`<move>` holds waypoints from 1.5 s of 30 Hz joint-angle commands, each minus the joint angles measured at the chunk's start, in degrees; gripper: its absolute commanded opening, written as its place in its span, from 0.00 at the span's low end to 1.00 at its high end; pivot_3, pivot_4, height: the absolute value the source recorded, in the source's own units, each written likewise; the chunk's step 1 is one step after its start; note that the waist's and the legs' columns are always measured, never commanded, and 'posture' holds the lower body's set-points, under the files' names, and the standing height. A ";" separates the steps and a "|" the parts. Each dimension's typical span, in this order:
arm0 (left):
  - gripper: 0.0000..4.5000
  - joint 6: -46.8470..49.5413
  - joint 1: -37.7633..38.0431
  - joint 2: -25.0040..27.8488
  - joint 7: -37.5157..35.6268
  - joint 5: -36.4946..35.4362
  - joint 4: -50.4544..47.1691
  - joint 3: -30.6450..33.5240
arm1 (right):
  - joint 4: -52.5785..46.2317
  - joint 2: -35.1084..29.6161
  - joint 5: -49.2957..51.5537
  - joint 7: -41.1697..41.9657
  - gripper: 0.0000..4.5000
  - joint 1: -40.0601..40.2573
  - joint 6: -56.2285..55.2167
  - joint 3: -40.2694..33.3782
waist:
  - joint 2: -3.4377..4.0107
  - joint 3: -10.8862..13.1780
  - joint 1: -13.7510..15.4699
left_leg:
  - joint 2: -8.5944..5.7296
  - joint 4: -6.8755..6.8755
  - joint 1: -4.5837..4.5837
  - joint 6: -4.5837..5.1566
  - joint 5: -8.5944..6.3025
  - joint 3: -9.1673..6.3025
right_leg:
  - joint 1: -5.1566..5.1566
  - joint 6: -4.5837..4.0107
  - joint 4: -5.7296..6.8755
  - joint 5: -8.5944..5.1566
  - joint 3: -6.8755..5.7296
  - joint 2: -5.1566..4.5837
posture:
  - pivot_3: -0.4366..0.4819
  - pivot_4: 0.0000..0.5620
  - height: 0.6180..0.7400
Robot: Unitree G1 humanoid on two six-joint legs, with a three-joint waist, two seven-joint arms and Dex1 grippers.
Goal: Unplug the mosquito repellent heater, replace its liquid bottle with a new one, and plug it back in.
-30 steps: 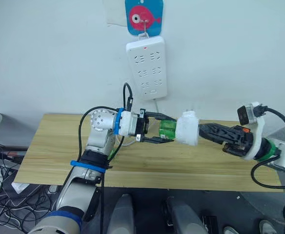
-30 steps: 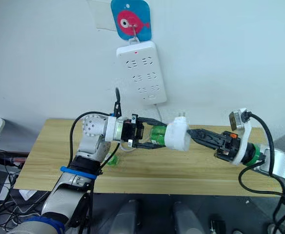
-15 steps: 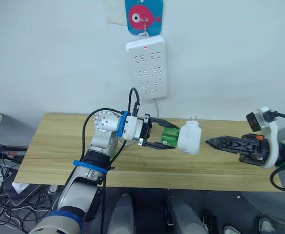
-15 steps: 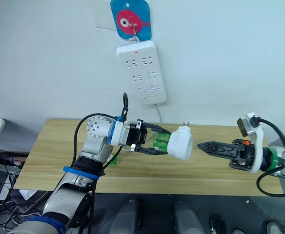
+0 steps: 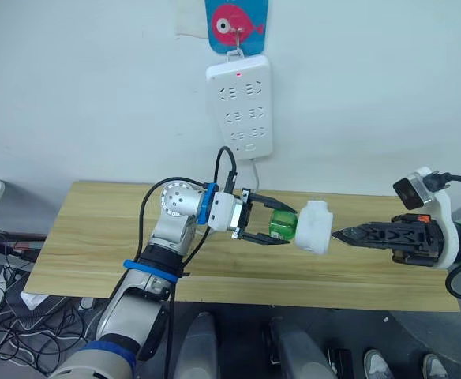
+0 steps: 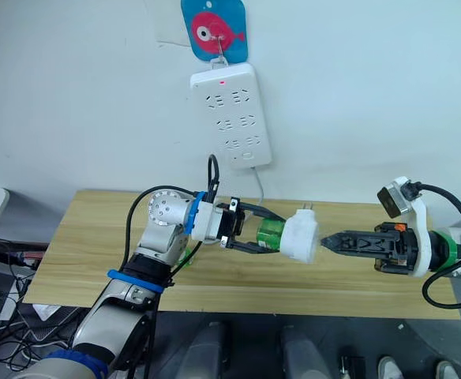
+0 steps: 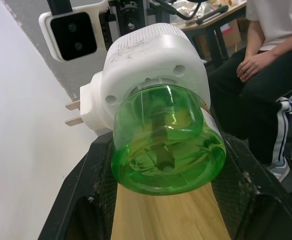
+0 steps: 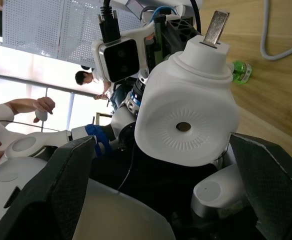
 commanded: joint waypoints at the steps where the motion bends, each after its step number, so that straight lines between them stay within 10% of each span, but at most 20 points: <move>1: 0.50 -1.32 -1.13 -0.68 1.25 -0.31 -0.76 -0.16 | -2.66 2.39 1.41 -3.24 0.99 0.62 -2.07 -0.66 | 0.00 0.00 0.00 | -0.01 -0.01 0.00 0.00 0.00 0.01 | -0.05 0.00 0.10 0.00 0.00 0.00 | 0.46 0.50 1.00; 17: 0.50 -2.65 -1.41 -1.04 2.01 0.09 -1.50 -0.87 | -13.15 19.36 1.41 -28.04 0.99 6.24 -13.22 -5.58 | 0.00 0.00 -0.09 | -0.02 0.00 0.01 -0.03 0.03 -0.01 | -0.09 0.01 0.20 -0.01 -0.04 -0.03 | 0.45 0.51 1.00; 31: 0.50 -4.48 -2.07 -0.85 2.55 1.02 0.43 -0.98 | -13.23 16.84 1.41 -22.07 0.99 7.86 -11.74 -6.00 | 0.00 0.00 -0.07 | -0.02 -0.01 0.01 -0.03 0.03 0.00 | -0.10 0.01 0.18 -0.01 -0.03 -0.03 | 0.45 0.52 1.00; 36: 0.50 -4.51 -1.89 -0.54 2.48 0.77 0.35 -1.27 | -12.44 14.67 1.41 -19.03 0.70 8.65 -10.56 -6.51 | 0.00 0.00 -0.06 | -0.03 -0.01 0.00 -0.03 0.03 0.00 | -0.09 0.02 0.18 -0.01 -0.03 -0.03 | 0.45 0.52 1.00; 45: 0.50 -6.14 -1.11 -0.14 3.38 1.37 0.27 -1.89 | -12.44 13.33 1.41 -15.77 0.69 10.01 -10.44 -6.50 | 0.00 0.01 -0.07 | -0.03 -0.01 0.01 -0.02 0.02 0.01 | -0.09 0.02 0.17 -0.01 -0.01 -0.02 | 0.44 0.53 1.00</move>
